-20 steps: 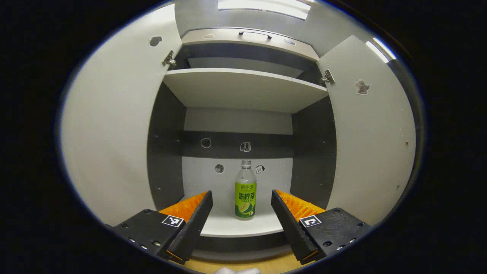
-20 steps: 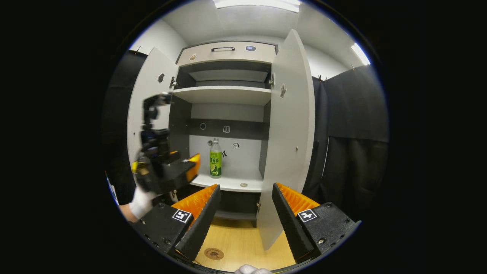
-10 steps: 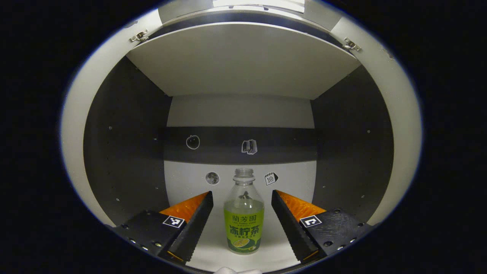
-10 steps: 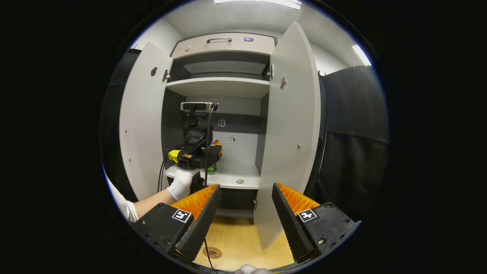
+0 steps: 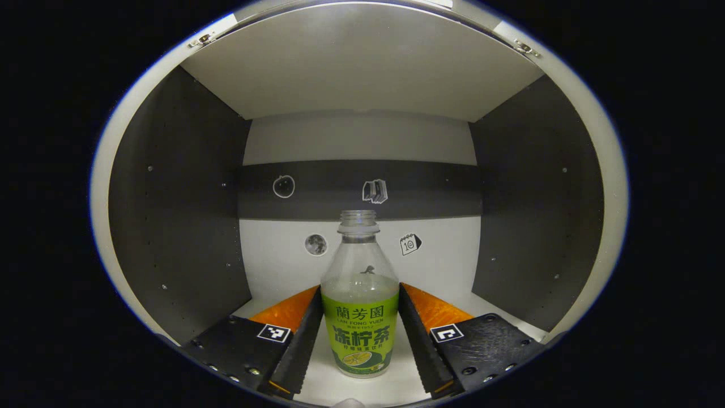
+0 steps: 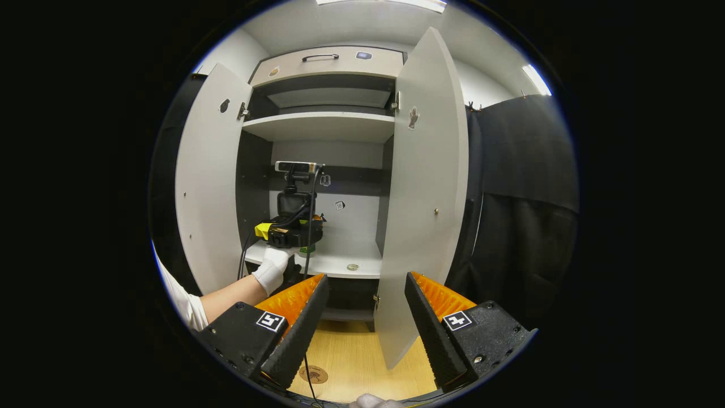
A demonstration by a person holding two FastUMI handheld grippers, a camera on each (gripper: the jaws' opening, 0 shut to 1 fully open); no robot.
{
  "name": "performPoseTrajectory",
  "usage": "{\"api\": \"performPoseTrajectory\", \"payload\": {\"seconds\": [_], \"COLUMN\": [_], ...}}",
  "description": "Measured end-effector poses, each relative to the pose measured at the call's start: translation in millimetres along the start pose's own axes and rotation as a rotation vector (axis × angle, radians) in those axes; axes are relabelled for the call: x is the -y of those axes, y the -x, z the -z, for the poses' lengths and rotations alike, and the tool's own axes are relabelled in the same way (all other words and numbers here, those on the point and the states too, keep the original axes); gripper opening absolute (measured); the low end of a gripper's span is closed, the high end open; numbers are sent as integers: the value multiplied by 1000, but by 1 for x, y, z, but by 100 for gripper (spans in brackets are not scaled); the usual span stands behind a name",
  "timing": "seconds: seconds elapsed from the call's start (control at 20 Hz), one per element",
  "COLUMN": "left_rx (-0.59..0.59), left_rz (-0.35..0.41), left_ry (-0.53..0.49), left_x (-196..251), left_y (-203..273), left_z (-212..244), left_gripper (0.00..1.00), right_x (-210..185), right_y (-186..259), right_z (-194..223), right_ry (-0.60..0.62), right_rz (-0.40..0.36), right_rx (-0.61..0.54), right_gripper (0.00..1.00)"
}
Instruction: Grasp the bottle in the cabinet with the left hand and place it on the coaster, then close the right door with the right hand and the left door with the left hand.
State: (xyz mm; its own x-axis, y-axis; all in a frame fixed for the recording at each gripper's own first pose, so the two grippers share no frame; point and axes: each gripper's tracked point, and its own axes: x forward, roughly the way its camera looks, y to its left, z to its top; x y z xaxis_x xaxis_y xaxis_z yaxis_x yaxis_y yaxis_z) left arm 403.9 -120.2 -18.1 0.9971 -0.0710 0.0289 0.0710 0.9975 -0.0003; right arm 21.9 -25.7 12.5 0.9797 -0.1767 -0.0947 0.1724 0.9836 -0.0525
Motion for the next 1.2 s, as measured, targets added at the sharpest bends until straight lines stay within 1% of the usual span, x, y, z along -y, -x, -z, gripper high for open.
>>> {"api": "performPoseTrajectory", "payload": {"seconds": [0.05, 0.1, 0.15, 0.25, 0.4, 0.45, 0.5, 0.55, 0.8, 0.9, 1.0, 1.2], "left_rx": [22, 34, 41, 60, 73, 67, 58, 46, -7, -32, -27, -19], "left_rz": [13, 35, 67, 125, 169, 188, 209, 225, 307, 333, 366, 410], "left_ry": [3, 9, 14, 10, -32, -35, -31, -25, -29, -5, 24, 27], "left_x": [0, 1, 5, 9, 12, 15, 18, 21, 39, 44, 51, 61], "left_y": [11, 25, 39, 71, 123, 142, 165, 183, 255, 277, 299, 324], "left_z": [-10, -17, -22, -28, -24, -18, -9, 0, 69, 102, 133, 189], "left_gripper": [75, 71, 74, 74, 74, 77, 77, 74, 74, 74, 74, 74], "right_x": [0, 1, 2, 3, 10, 13, 15, 19, 38, 47, 55, 66], "right_y": [3, 5, 8, 14, 23, 26, 27, 29, 36, 39, 43, 49], "right_z": [-1, -2, -1, 2, 10, 14, 18, 24, 46, 51, 54, 71], "right_ry": [4, 4, 2, -3, -5, -8, -10, -10, -13, -20, -13, 0], "right_rz": [-1, -4, -9, -21, -22, -23, -23, -20, -7, 4, 22, 40], "right_rx": [7, 14, 18, 21, 27, 24, 20, 14, -23, -32, -43, -98], "right_gripper": [83, 83, 83, 83, 83, 83, 83, 83, 83, 83, 83, 83]}}
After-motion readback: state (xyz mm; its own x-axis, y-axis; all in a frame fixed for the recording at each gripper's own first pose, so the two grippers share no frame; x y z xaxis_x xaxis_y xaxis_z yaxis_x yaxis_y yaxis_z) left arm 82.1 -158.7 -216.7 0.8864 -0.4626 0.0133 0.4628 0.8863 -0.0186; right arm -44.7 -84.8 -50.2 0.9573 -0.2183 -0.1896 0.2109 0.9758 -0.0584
